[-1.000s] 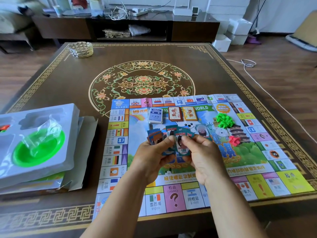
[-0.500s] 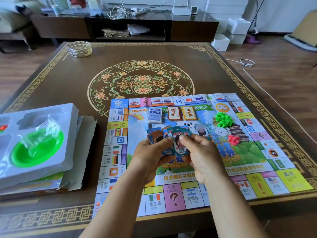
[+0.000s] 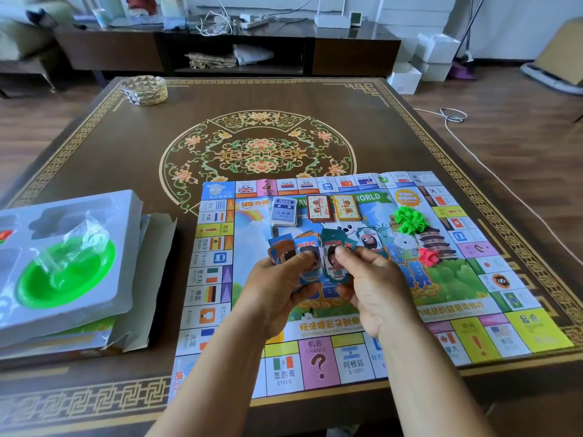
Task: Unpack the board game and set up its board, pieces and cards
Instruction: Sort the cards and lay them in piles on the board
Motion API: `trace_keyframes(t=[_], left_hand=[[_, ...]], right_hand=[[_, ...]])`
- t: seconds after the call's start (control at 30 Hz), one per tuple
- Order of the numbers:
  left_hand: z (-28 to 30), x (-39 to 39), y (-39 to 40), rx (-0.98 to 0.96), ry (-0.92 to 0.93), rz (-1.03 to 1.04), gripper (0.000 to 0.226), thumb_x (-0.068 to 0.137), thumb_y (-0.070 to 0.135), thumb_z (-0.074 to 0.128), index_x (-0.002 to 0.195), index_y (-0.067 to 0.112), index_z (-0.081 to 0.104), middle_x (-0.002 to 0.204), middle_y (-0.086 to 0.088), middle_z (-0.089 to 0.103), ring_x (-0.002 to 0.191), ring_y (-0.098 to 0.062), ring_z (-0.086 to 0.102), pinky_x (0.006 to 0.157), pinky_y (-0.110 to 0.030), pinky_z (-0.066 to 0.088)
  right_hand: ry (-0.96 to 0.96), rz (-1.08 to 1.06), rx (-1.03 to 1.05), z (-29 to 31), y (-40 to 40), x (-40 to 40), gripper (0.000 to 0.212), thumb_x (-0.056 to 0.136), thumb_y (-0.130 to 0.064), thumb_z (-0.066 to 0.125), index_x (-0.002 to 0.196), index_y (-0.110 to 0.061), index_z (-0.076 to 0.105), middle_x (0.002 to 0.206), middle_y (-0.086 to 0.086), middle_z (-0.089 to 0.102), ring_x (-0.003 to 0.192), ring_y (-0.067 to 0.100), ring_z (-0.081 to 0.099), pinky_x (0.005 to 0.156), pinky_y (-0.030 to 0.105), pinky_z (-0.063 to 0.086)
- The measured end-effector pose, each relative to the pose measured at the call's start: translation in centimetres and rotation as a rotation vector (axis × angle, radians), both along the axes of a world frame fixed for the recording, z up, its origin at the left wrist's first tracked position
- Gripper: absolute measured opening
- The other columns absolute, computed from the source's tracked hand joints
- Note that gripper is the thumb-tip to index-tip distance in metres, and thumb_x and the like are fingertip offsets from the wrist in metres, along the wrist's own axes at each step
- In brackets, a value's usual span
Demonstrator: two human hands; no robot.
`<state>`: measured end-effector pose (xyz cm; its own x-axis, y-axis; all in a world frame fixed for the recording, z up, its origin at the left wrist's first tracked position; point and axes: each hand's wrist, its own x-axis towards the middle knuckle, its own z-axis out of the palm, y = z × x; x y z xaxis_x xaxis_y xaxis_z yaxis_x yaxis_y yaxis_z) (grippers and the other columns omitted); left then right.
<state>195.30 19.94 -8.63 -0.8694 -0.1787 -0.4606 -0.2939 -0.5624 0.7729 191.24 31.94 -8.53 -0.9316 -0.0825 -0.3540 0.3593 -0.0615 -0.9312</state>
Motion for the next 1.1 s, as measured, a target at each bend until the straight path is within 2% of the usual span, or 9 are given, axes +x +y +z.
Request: trace_keyframes(t=[0.1, 0.2, 0.4, 0.6, 0.77, 0.87, 0.97, 1.1], left_hand=[[-0.08, -0.17, 0.14, -0.016, -0.003, 0.017, 0.01, 0.091, 0.007, 0.056, 0.087, 0.009, 0.066, 0.075, -0.006, 0.073, 0.067, -0.018, 0.067, 0.051, -0.022, 0.054], [-0.08, -0.24, 0.21, -0.023, 0.015, 0.012, 0.01, 0.091, 0.005, 0.057, 0.088, 0.008, 0.066, 0.076, -0.008, 0.072, 0.071, -0.022, 0.066, 0.052, -0.023, 0.055], [-0.28, -0.27, 0.38, -0.172, 0.043, 0.042, 0.009, 0.083, 0.004, 0.067, 0.088, 0.011, 0.067, 0.074, -0.002, 0.071, 0.065, -0.014, 0.066, 0.049, -0.02, 0.049], [-0.24, -0.36, 0.37, -0.199, 0.048, 0.06, 0.009, 0.08, 0.006, 0.071, 0.082, 0.014, 0.067, 0.069, 0.001, 0.07, 0.062, -0.011, 0.061, 0.049, -0.018, 0.047], [-0.13, -0.22, 0.29, -0.132, 0.055, -0.001, 0.005, 0.081, 0.01, 0.069, 0.084, 0.013, 0.068, 0.08, -0.005, 0.071, 0.071, -0.015, 0.065, 0.053, -0.019, 0.051], [-0.04, -0.17, 0.12, -0.065, 0.047, 0.02, 0.003, 0.085, 0.009, 0.065, 0.088, 0.01, 0.067, 0.079, -0.005, 0.071, 0.067, -0.012, 0.067, 0.054, -0.018, 0.053], [-0.08, -0.22, 0.2, -0.071, 0.038, 0.007, 0.006, 0.084, 0.006, 0.066, 0.087, 0.01, 0.067, 0.079, -0.005, 0.071, 0.071, -0.016, 0.065, 0.055, -0.019, 0.054], [-0.11, -0.2, 0.17, -0.06, 0.028, 0.007, 0.005, 0.083, 0.007, 0.067, 0.086, 0.01, 0.068, 0.08, -0.006, 0.07, 0.074, -0.018, 0.064, 0.055, -0.02, 0.055]], right_hand=[[0.018, 0.005, 0.021, -0.09, 0.0, 0.03, 0.015, 0.087, -0.019, 0.066, 0.071, -0.018, 0.067, 0.056, -0.012, 0.067, 0.061, 0.01, 0.059, 0.05, 0.024, 0.044], [0.06, 0.017, 0.084, -0.37, -0.18, 0.1, 0.015, 0.085, -0.021, 0.068, 0.071, -0.019, 0.069, 0.063, -0.009, 0.069, 0.067, 0.012, 0.061, 0.058, 0.027, 0.045], [0.113, 0.047, 0.131, -0.36, -0.17, 0.3, 0.008, 0.085, -0.024, 0.068, 0.078, -0.02, 0.07, 0.074, -0.003, 0.071, 0.066, 0.009, 0.063, 0.046, 0.018, 0.044], [0.016, 0.043, 0.017, -0.31, -0.01, 0.19, 0.01, 0.086, -0.021, 0.067, 0.077, -0.018, 0.069, 0.076, 0.001, 0.07, 0.07, 0.017, 0.064, 0.05, 0.024, 0.044], [-0.001, -0.044, 0.0, -0.24, 0.1, -0.04, 0.01, 0.084, -0.021, 0.068, 0.074, -0.018, 0.067, 0.072, -0.001, 0.068, 0.068, 0.014, 0.061, 0.049, 0.025, 0.043], [-0.003, -0.048, -0.008, -0.18, 0.1, -0.03, 0.011, 0.084, -0.019, 0.069, 0.073, -0.018, 0.067, 0.067, -0.004, 0.068, 0.064, 0.012, 0.06, 0.047, 0.024, 0.043], [0.014, -0.016, 0.003, -0.35, -0.18, 0.24, 0.009, 0.084, -0.02, 0.069, 0.075, -0.018, 0.069, 0.074, 0.0, 0.069, 0.068, 0.014, 0.061, 0.048, 0.024, 0.044], [0.025, -0.029, 0.02, -0.49, -0.56, 0.27, 0.01, 0.083, -0.022, 0.07, 0.074, -0.019, 0.07, 0.073, -0.002, 0.07, 0.067, 0.012, 0.061, 0.052, 0.023, 0.043]])
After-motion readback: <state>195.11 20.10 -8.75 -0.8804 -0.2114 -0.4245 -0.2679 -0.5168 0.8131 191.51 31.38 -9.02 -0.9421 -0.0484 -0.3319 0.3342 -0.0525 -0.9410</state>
